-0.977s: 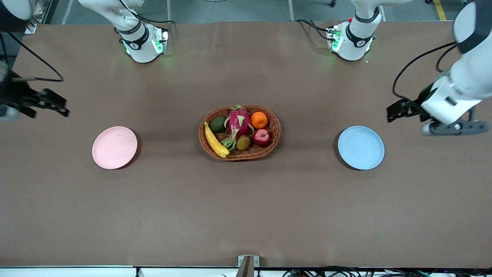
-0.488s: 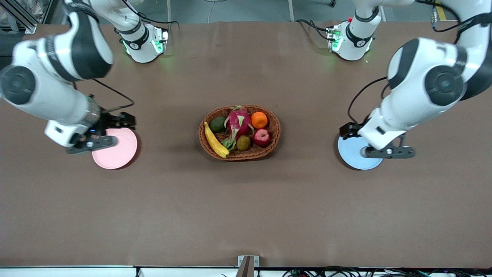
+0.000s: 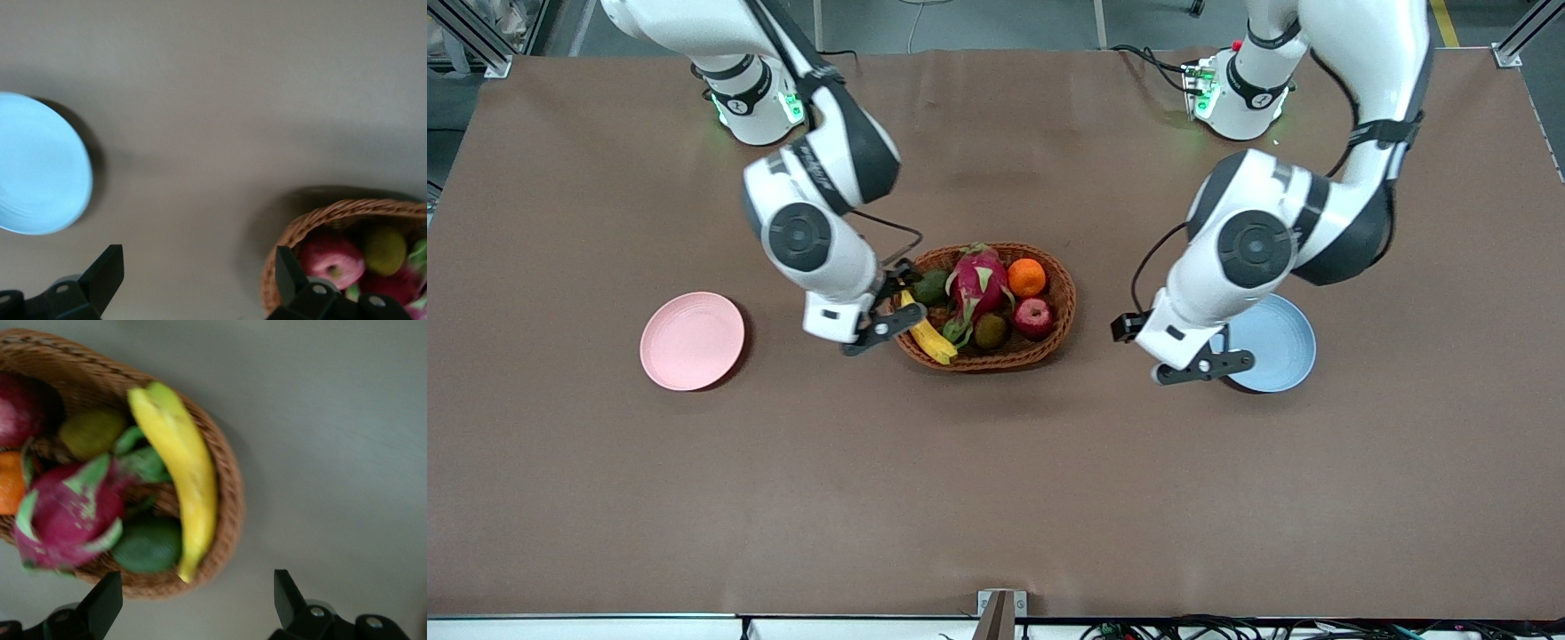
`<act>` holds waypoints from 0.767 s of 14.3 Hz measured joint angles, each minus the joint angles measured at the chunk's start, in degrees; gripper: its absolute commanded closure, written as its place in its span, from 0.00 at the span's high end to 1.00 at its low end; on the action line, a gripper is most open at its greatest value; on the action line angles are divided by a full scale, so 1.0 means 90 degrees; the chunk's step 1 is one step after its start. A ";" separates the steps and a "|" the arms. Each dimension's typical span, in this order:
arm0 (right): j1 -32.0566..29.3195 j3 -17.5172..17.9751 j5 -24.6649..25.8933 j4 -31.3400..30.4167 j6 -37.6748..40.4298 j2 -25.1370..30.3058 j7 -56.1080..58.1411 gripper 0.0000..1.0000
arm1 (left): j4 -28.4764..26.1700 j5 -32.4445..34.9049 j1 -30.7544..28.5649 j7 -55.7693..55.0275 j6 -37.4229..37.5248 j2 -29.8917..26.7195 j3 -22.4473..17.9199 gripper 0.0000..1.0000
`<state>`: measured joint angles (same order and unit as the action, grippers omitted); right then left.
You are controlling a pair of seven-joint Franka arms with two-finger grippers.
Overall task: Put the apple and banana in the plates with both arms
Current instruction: 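Move the right gripper to the banana while the left gripper reaches the apple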
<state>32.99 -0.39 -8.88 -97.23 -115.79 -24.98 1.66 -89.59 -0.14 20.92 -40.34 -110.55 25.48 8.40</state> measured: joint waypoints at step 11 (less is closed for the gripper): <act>0.0279 -0.0023 -0.0028 0.0275 -0.1427 -0.0738 0.0017 0.84 | -0.0042 -0.1152 0.0683 -0.1798 -0.1234 0.0986 0.0021 1.00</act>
<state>35.50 -0.60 -9.13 -94.76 -128.64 -31.63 1.81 -89.97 -10.51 27.07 -56.53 -121.65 34.36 8.59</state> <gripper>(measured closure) 0.097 0.000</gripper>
